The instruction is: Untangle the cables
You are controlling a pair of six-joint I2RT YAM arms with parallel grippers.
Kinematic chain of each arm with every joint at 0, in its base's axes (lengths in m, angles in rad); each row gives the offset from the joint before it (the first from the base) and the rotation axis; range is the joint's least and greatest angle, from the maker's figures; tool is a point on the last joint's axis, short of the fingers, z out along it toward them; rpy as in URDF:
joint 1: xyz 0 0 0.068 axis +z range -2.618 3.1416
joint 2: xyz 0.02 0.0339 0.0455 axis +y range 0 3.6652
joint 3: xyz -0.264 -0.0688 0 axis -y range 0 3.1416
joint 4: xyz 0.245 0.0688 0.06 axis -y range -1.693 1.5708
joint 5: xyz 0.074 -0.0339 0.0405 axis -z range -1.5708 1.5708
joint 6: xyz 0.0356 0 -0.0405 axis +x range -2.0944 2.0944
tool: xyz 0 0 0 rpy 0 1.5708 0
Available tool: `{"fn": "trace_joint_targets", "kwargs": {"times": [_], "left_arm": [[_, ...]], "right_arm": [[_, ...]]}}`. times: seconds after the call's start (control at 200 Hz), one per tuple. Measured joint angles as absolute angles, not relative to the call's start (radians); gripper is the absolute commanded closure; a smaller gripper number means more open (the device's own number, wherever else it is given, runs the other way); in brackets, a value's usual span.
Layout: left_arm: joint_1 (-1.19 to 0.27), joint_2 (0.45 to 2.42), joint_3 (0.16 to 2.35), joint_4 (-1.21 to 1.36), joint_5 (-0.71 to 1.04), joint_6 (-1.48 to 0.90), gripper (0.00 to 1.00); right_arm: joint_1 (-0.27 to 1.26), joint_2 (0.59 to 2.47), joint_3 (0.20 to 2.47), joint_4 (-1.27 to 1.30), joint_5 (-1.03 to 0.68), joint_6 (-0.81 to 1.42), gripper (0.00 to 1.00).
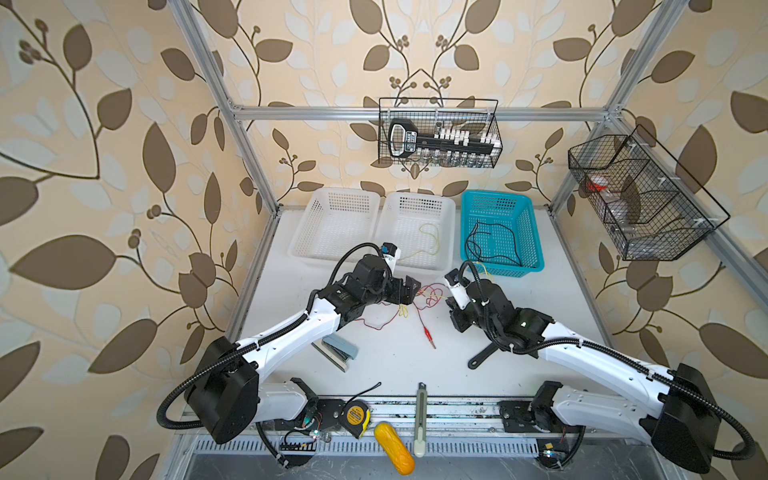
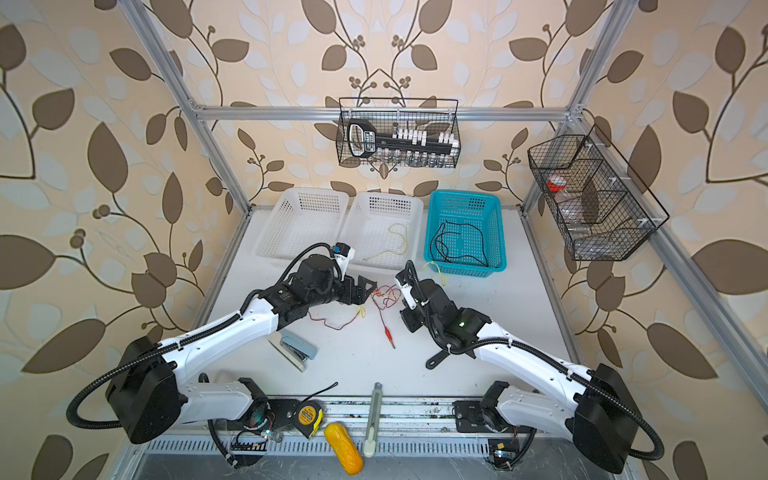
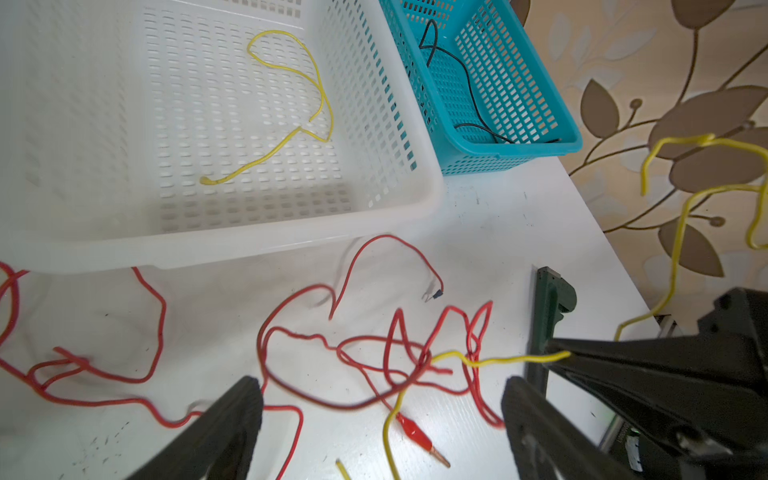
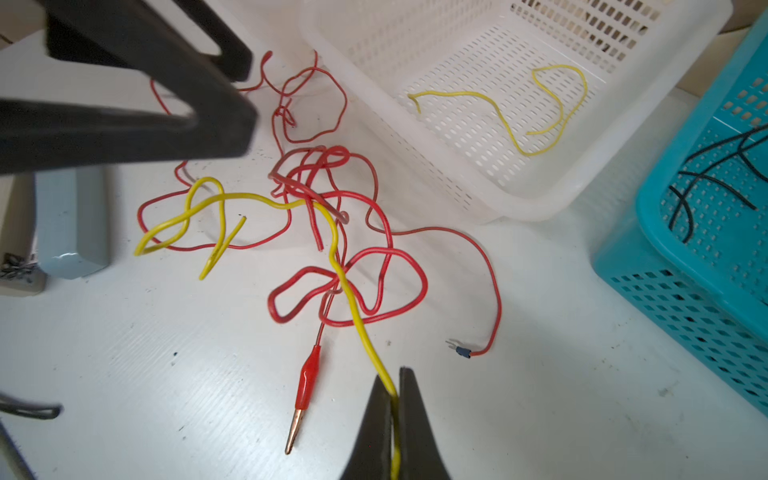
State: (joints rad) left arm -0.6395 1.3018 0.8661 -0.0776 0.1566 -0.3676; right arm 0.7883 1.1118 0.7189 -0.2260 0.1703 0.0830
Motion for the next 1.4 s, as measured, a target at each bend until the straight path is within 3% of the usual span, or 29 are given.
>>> {"fn": "trace_joint_targets", "kwargs": {"times": [0.155, 0.545, 0.83, 1.075, 1.195, 1.305, 1.399], "left_arm": [[-0.64, 1.359, 0.87, -0.079, 0.184, -0.376, 0.17], [-0.64, 1.406, 0.871, -0.074, 0.257, -0.375, 0.52], [-0.64, 1.407, 0.871, -0.07, 0.265, -0.374, 0.59], [-0.64, 1.455, 0.875, -0.048, 0.299, -0.377, 0.71], [-0.64, 1.489, 0.88, -0.035, 0.313, -0.382, 0.81], [-0.64, 1.499, 0.883, -0.029, 0.315, -0.394, 1.0], [-0.64, 1.499, 0.883, -0.03, 0.312, -0.395, 1.0]], "right_arm": [[0.826, 1.114, 0.719, -0.198, 0.155, 0.058, 1.0], [0.842, 1.158, 0.719, -0.189, 0.182, 0.046, 1.0], [0.842, 1.163, 0.719, -0.189, 0.214, 0.044, 1.0], [0.842, 1.163, 0.72, -0.189, 0.214, 0.034, 1.0], [0.842, 1.163, 0.72, -0.189, 0.213, 0.032, 1.0], [0.842, 1.163, 0.72, -0.189, 0.215, 0.028, 1.0], [0.842, 1.163, 0.72, -0.189, 0.222, 0.025, 1.0]]}}
